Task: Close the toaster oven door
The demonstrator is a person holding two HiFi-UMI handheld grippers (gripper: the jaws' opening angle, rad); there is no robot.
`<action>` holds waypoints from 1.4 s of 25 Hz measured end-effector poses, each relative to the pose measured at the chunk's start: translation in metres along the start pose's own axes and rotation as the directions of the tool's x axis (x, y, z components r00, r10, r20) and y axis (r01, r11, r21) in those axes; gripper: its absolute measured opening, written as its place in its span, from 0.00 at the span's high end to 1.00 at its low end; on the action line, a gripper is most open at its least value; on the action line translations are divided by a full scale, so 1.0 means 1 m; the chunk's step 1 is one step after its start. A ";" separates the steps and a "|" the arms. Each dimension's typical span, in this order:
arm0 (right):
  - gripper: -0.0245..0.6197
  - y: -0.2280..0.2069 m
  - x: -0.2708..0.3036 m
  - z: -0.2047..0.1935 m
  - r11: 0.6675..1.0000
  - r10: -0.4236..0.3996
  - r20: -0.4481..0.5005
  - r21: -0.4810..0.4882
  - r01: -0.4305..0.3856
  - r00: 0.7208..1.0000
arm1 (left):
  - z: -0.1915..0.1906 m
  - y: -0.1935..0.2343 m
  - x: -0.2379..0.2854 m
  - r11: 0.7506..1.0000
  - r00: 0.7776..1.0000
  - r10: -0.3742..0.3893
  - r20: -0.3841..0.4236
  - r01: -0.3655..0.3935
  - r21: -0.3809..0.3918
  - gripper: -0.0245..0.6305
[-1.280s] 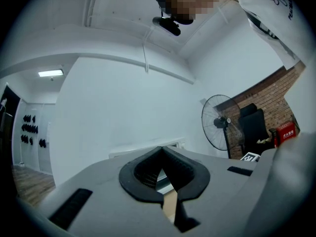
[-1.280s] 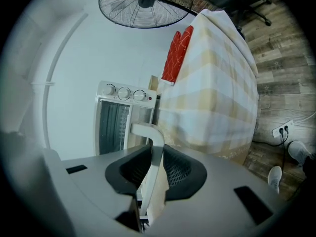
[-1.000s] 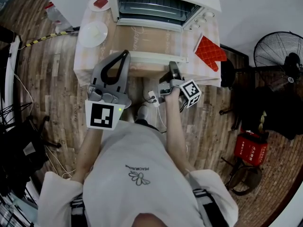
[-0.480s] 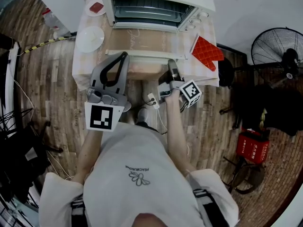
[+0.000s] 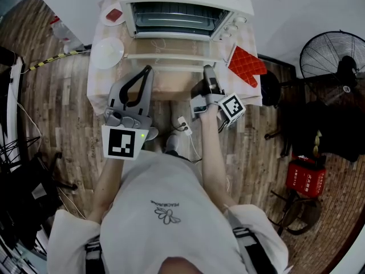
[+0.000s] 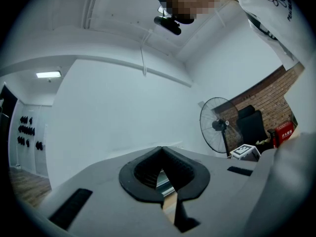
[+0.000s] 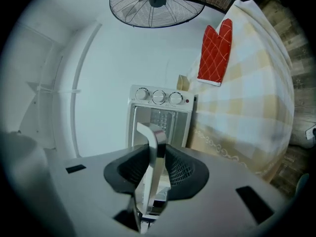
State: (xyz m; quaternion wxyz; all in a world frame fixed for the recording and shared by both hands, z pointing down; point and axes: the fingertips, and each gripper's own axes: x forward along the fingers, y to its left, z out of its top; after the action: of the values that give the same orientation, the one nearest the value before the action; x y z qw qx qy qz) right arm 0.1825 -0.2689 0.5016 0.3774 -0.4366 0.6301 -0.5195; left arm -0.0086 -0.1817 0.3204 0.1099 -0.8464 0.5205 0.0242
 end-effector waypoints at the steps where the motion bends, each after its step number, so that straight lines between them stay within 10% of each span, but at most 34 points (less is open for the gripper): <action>1: 0.83 0.004 0.003 0.002 1.000 0.009 0.005 0.005 -0.009 1.000 | 0.000 0.000 0.000 1.000 1.000 0.001 -0.001 -0.001 0.000 0.94; 35: 0.83 0.061 0.054 0.026 0.996 0.084 0.078 0.019 -0.086 0.993 | 0.007 0.030 -0.018 0.997 0.997 0.071 0.012 -0.071 0.007 0.94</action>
State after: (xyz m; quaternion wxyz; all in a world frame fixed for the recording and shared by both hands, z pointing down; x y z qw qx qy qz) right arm 0.1793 -0.3233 0.4357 0.4281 -0.4247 0.6272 -0.4929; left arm -0.0427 -0.1777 0.3119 0.1151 -0.8269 0.5496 0.0311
